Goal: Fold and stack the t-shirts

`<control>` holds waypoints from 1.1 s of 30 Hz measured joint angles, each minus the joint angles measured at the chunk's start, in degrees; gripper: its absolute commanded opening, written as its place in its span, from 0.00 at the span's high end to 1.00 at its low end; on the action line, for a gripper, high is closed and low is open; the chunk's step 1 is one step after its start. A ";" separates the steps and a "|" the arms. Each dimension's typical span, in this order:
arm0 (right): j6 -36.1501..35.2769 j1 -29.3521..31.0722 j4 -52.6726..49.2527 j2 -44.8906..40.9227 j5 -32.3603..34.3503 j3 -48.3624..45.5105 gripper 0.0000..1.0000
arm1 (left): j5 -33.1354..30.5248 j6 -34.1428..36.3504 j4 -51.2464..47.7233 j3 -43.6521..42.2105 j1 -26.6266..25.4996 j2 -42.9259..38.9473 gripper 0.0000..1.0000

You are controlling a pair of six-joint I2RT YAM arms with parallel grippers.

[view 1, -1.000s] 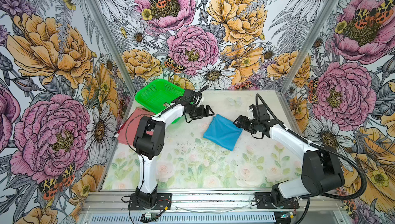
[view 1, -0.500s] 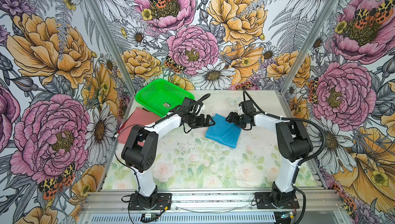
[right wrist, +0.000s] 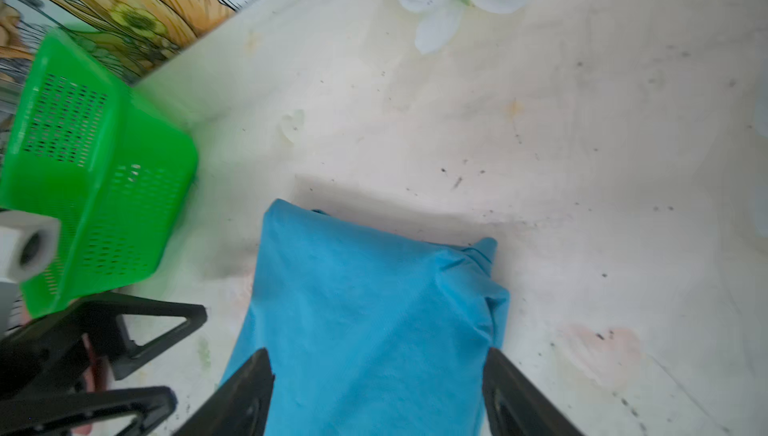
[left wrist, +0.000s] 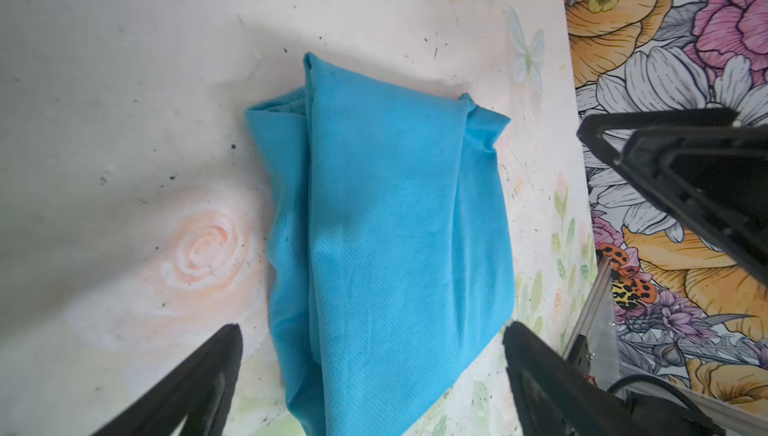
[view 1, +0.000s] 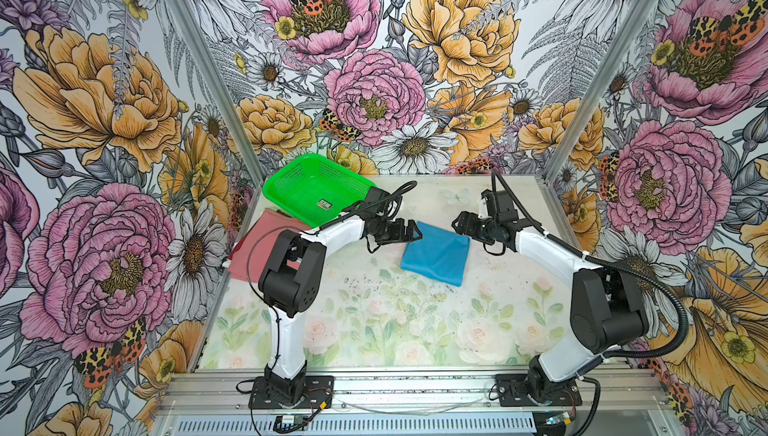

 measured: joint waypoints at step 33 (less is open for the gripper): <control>-5.77 7.74 -19.12 18.18 18.49 12.63 0.12 | -10.64 1.99 -11.78 6.82 -5.66 7.02 0.01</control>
